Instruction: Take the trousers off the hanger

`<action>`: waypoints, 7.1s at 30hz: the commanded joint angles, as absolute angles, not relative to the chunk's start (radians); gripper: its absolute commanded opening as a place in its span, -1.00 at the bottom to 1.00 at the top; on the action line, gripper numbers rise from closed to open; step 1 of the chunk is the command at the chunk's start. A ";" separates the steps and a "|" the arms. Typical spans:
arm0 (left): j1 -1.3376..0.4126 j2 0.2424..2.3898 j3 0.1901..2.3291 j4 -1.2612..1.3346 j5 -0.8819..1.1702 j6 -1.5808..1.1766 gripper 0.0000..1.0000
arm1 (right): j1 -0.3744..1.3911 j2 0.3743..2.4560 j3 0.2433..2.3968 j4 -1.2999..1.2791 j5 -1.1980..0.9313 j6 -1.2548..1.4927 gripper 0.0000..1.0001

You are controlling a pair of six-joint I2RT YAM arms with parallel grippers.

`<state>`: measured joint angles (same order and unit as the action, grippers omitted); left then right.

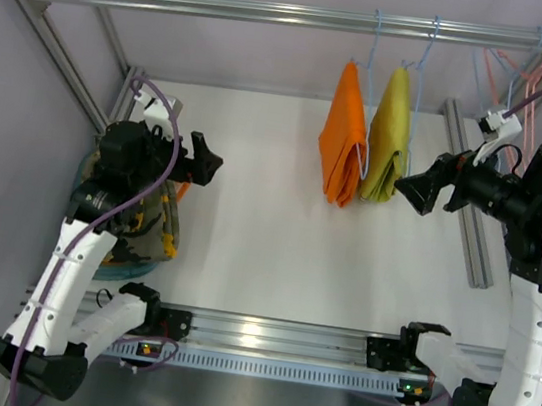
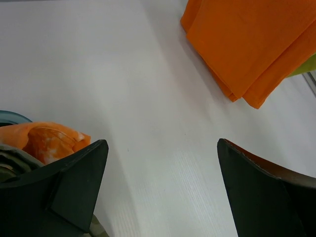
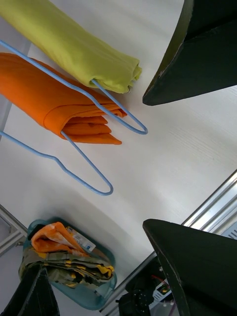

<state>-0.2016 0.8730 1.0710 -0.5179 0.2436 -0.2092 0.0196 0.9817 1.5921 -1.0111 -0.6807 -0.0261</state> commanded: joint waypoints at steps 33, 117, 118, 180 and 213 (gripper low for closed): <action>-0.633 1.609 1.674 0.130 0.476 -0.939 0.75 | -0.023 1.005 1.729 -0.973 -0.630 0.035 0.99; -0.778 1.198 1.405 0.236 0.265 -0.664 -1.00 | 0.474 1.250 1.601 -0.183 -0.499 0.574 0.60; -0.778 1.198 1.394 0.236 0.261 -0.667 -1.00 | 0.498 1.262 1.609 -0.176 -0.500 0.572 0.55; -1.137 1.018 0.724 0.492 -0.290 0.258 0.65 | 0.526 1.328 1.779 -0.241 -0.334 0.851 -1.00; -1.100 1.089 0.749 0.561 -0.422 0.319 0.49 | 0.485 1.312 1.729 -0.130 -0.456 0.943 -1.00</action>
<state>-1.1049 1.1019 0.7280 0.5217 -0.3996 0.3180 0.4946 1.3552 1.6882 -0.3637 -0.4175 0.9360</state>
